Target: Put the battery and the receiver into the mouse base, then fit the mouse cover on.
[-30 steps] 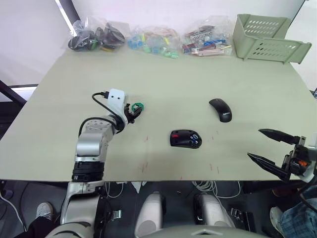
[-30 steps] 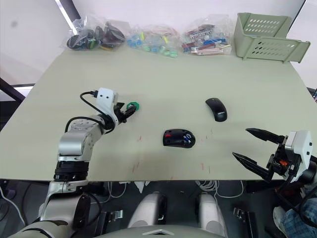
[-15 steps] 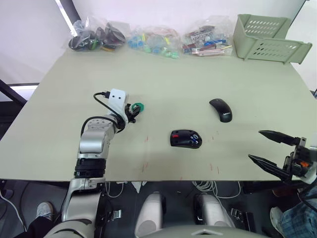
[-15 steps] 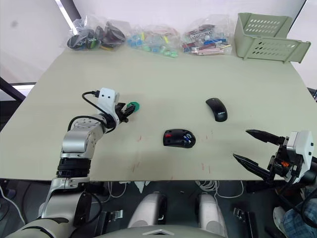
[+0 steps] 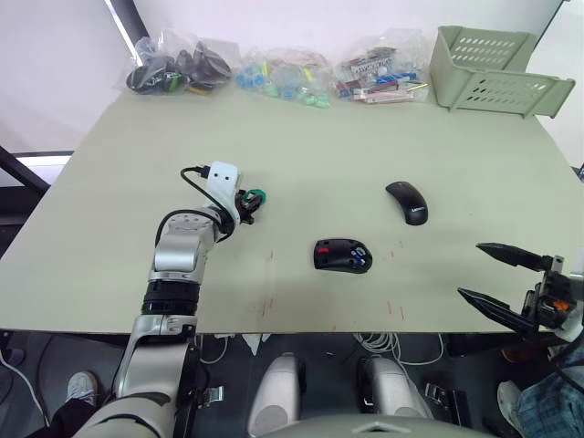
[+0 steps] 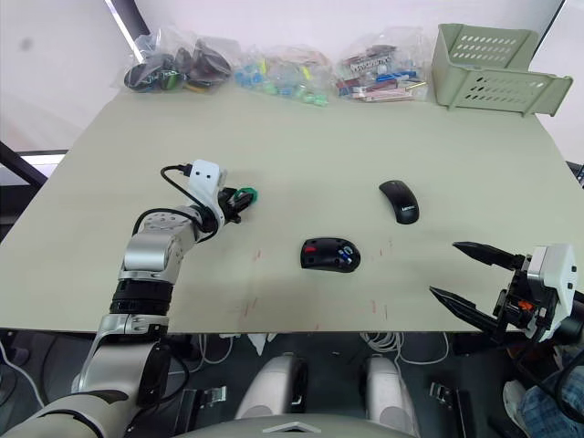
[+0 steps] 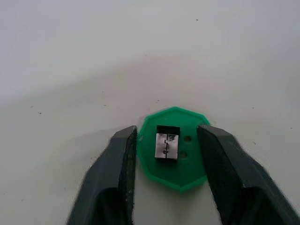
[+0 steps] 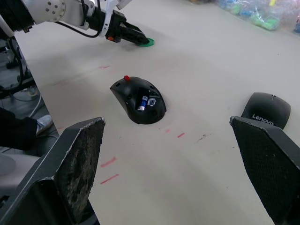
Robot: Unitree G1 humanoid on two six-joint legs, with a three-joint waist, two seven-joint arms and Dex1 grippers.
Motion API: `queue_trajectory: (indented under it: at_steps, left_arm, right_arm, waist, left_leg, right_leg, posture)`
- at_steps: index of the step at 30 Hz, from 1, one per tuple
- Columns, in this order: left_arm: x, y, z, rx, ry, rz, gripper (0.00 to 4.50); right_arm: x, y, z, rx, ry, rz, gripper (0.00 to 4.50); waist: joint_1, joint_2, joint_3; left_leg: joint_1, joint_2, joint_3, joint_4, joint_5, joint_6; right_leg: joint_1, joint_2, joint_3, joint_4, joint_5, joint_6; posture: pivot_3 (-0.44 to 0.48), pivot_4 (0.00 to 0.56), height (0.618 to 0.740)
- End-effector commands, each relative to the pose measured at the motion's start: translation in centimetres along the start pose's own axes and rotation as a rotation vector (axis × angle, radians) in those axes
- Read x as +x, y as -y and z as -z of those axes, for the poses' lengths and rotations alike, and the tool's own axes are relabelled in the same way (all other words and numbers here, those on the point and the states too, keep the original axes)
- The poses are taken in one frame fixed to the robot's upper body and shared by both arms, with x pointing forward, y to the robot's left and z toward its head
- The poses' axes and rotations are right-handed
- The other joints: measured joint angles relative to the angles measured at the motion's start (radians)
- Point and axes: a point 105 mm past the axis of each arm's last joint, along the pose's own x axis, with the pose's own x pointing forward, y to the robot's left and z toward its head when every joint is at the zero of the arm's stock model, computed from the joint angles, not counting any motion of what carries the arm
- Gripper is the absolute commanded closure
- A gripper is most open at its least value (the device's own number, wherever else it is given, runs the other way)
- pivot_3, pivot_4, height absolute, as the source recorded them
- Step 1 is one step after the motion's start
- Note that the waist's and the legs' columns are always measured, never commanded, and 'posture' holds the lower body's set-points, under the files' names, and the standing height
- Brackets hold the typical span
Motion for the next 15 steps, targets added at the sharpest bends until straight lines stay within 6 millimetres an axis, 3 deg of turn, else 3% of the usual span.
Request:
queue_trajectory:
  at_steps: [1, 15]
  left_arm:
    - [-0.07, 0.01, -1.25, 0.035, 0.042, 0.001, 2.93]
    - [-0.88, -0.04, -1.58, 0.066, 0.074, -0.013, 2.93]
  right_arm:
    - [-0.35, -0.08, -1.02, -0.051, 0.017, 0.003, 0.00]
    - [-0.23, -0.14, -0.93, -0.045, 0.016, -0.003, 0.00]
  waist:
    - [0.000, 0.000, 0.000]
    - [0.000, 0.000, 0.000]
  left_leg:
    - [0.000, 0.000, 0.000, 0.000, 0.000, 0.000]
    - [0.000, 0.000, 0.000, 0.000, 0.000, 0.000]
  right_leg:
    - [0.000, 0.000, 0.000, 0.000, 0.000, 0.000]
    - [0.000, 0.000, 0.000, 0.000, 0.000, 0.000]
  posture:
    - [0.000, 0.150, 0.740]
    - [0.000, 0.150, 0.740]
